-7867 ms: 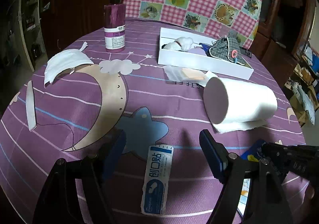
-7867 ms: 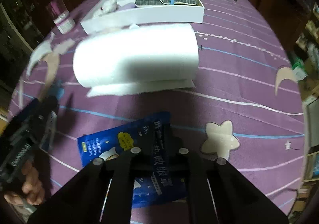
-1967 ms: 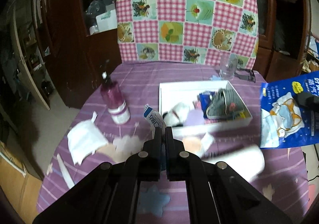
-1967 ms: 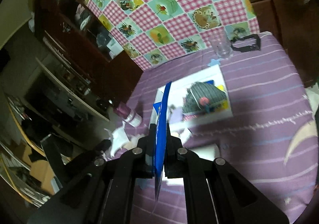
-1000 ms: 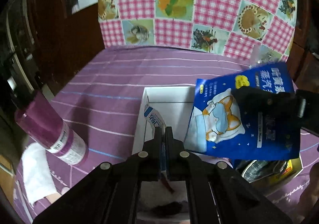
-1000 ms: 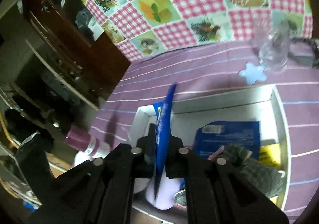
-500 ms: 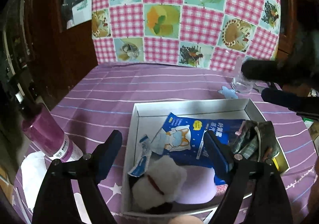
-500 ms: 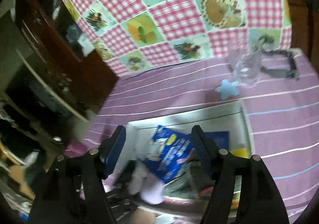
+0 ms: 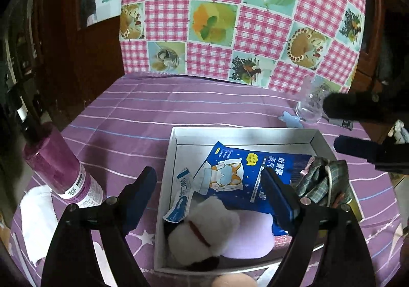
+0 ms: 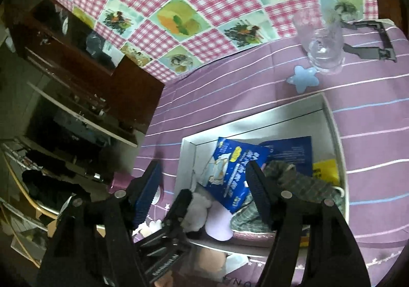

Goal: Organize soft objects
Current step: 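Lower tube box and blue packet into the tray and open both tools, then withdraw both tools from the tray toward the bagged makeup puff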

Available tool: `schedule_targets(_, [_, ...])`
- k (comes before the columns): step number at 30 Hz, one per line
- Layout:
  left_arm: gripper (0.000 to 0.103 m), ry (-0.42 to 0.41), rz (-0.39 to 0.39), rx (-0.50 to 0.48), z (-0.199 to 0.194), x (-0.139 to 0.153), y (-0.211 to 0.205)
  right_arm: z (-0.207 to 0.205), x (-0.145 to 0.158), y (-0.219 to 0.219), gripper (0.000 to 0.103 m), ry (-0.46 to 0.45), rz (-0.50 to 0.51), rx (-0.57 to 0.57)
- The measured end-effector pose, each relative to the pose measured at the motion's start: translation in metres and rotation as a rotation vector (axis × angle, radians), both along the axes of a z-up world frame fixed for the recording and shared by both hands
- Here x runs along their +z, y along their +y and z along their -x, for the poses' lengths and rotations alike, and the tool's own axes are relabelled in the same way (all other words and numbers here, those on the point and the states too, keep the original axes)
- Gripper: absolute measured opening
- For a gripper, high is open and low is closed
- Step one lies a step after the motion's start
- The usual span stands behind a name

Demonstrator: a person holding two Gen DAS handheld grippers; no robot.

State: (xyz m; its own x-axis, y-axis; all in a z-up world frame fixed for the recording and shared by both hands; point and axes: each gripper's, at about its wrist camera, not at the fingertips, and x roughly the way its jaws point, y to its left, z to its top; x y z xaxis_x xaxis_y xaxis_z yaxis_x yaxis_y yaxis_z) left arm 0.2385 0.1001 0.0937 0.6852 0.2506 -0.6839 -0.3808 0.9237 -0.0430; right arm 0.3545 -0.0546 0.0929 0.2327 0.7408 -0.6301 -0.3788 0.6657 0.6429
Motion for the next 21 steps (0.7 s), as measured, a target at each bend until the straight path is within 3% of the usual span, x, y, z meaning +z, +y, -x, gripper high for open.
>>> schedule_targets(9, [0.084, 0.033, 0.024, 0.007, 0.004, 0.010, 0.002, 0.005, 0.006, -0.004, 0.069, 0.032, 0.101, 0.012])
schedule_targets(13, [0.084, 0.031, 0.062, -0.031, 0.010, 0.018, -0.003, 0.020, 0.022, -0.005, 0.069, -0.020, 0.144, 0.024])
schedule_targets(17, [0.084, -0.007, -0.005, -0.044, 0.025, 0.025, -0.014, 0.039, 0.030, -0.007, 0.069, -0.052, 0.171, 0.055])
schedule_targets(21, [0.084, 0.030, 0.032, -0.045, 0.039, 0.027, -0.012, 0.057, 0.030, -0.010, 0.069, -0.063, 0.235, 0.088])
